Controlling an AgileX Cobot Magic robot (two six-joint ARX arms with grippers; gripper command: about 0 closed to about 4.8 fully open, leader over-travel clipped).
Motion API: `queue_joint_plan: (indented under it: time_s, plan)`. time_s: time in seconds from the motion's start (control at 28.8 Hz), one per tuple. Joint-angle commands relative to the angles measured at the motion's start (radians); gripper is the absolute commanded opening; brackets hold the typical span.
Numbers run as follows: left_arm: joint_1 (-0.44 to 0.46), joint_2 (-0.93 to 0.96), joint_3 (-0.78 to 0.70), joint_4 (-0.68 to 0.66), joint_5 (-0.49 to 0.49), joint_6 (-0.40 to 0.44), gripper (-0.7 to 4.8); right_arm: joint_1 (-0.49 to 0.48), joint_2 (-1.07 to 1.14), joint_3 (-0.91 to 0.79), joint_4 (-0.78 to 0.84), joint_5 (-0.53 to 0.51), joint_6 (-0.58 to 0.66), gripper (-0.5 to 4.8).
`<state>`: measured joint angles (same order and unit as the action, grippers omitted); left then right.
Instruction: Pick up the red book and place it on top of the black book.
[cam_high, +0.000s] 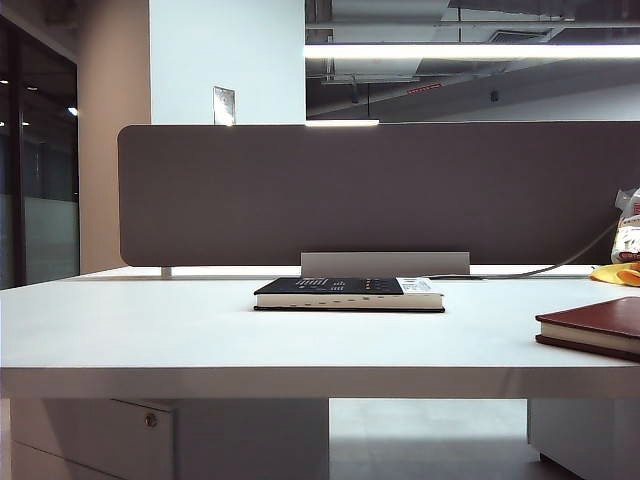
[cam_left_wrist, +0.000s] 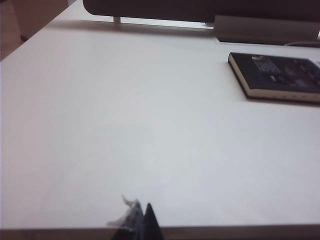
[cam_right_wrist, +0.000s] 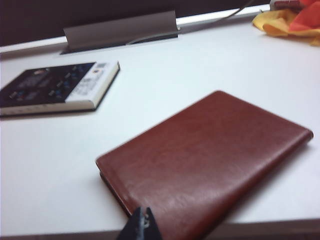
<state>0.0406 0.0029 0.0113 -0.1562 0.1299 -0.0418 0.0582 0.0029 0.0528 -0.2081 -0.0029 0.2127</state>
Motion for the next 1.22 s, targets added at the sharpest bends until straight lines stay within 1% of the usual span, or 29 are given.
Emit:
queue_joint_plan:
  time_s: [0.03,0.14,0.21,0.28,0.35,0.38,0.45,0.56,0.63,0.69,0.76,0.87,0.9,0.97,1.01,1.08,1.15,1.22]
  plan:
    - [0.0,0.0,-0.004,0.009,0.001,-0.082,-0.05,0.0,0.0,0.027,-0.008,0.002,0.032,-0.01]
    - [0.0,0.0,-0.004,0.008,-0.023,-0.092,-0.05,0.0,0.0,0.068,-0.021,0.005,0.055,-0.02]
    - [0.0,0.0,-0.004,0.009,-0.023,-0.153,-0.05,0.0,0.0,0.098,-0.03,0.006,0.068,-0.02]
    - [0.0,0.0,-0.004,0.008,-0.011,-0.239,-0.05,0.0,0.0,0.121,-0.03,0.008,0.079,-0.02]
    - [0.0,0.0,-0.004,-0.004,0.04,-0.314,-0.05,0.0,0.0,0.146,-0.039,0.008,0.079,-0.02]
    - [0.0,0.001,-0.004,-0.007,0.072,-0.33,-0.05,0.0,0.0,0.161,-0.048,0.008,0.08,-0.02]
    - [0.0,0.001,-0.002,-0.006,0.155,-0.337,-0.05,0.0,0.0,0.184,-0.074,0.008,0.083,-0.02]
    - [0.0,0.001,0.002,-0.007,0.251,-0.364,-0.06,0.0,0.0,0.219,-0.136,0.008,0.083,-0.02]
    - [0.0,0.001,0.01,-0.023,0.296,-0.378,-0.05,0.0,0.0,0.23,-0.164,0.01,0.083,-0.02]
    - [0.0,0.001,0.026,-0.047,0.318,-0.385,-0.05,0.0,0.0,0.23,-0.164,0.011,0.087,-0.02]
    - [0.0,0.002,0.053,-0.072,0.33,-0.385,-0.05,0.0,0.002,0.23,-0.165,0.012,0.1,-0.02]
    - [0.0,0.026,0.174,-0.116,0.343,-0.382,-0.06,0.0,0.027,0.23,-0.177,0.012,0.103,-0.02]
    - [0.0,0.052,0.214,-0.137,0.343,-0.37,-0.05,0.0,0.034,0.23,-0.177,0.012,0.105,-0.02]
    - [0.0,0.147,0.303,-0.211,0.365,-0.312,-0.05,0.0,0.048,0.23,-0.177,0.012,0.106,-0.02]
    - [-0.001,0.227,0.351,-0.241,0.404,-0.274,-0.05,0.0,0.049,0.23,-0.178,0.012,0.106,-0.02]
    - [-0.001,0.369,0.418,-0.262,0.468,-0.22,-0.06,0.0,0.049,0.23,-0.177,0.012,0.106,-0.02]
    - [-0.002,0.449,0.459,-0.268,0.5,-0.19,-0.06,0.0,0.049,0.23,-0.177,0.011,0.106,-0.02]
    - [-0.019,0.544,0.52,-0.274,0.511,-0.145,-0.06,0.0,0.049,0.23,-0.177,0.012,0.106,-0.02]
